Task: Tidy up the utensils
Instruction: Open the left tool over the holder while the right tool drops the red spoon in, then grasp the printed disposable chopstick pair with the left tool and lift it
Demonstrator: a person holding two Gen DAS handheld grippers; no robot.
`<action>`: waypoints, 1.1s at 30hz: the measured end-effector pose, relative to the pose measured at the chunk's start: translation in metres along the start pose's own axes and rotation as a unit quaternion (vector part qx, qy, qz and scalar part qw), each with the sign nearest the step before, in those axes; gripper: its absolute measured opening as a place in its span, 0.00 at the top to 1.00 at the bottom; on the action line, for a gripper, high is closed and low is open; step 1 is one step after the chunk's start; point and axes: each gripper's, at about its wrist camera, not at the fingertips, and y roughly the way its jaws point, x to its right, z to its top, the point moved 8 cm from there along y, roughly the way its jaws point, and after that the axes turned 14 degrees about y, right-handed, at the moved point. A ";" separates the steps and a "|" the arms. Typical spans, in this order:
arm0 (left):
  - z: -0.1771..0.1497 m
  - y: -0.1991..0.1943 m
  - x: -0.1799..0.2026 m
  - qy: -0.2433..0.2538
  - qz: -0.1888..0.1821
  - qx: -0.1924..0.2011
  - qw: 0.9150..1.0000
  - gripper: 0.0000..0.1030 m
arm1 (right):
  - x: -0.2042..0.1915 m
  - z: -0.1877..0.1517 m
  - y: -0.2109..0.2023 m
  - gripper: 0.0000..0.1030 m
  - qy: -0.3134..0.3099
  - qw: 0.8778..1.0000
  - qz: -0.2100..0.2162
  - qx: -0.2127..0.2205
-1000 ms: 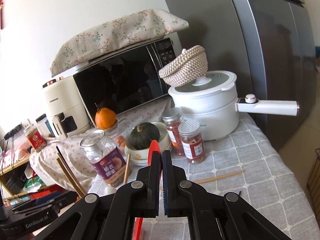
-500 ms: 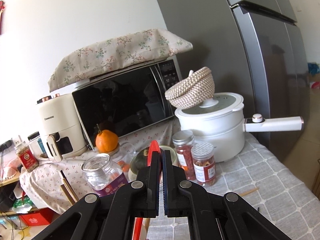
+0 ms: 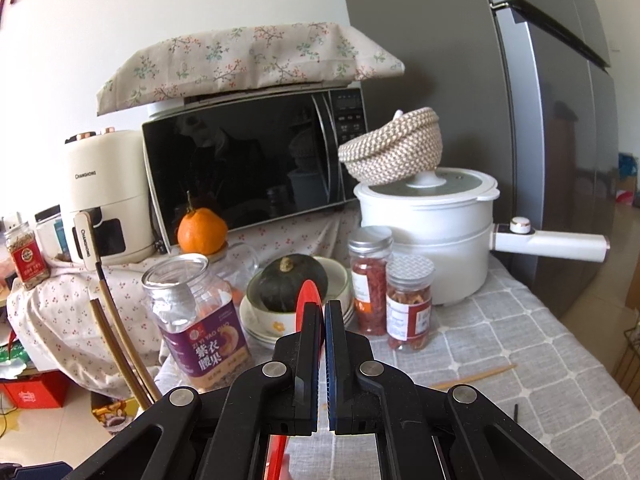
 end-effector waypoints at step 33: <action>-0.007 -0.009 0.124 0.111 -0.066 -0.012 0.992 0.25 | 0.141 -0.002 -0.037 0.23 0.080 0.975 -0.038 -0.201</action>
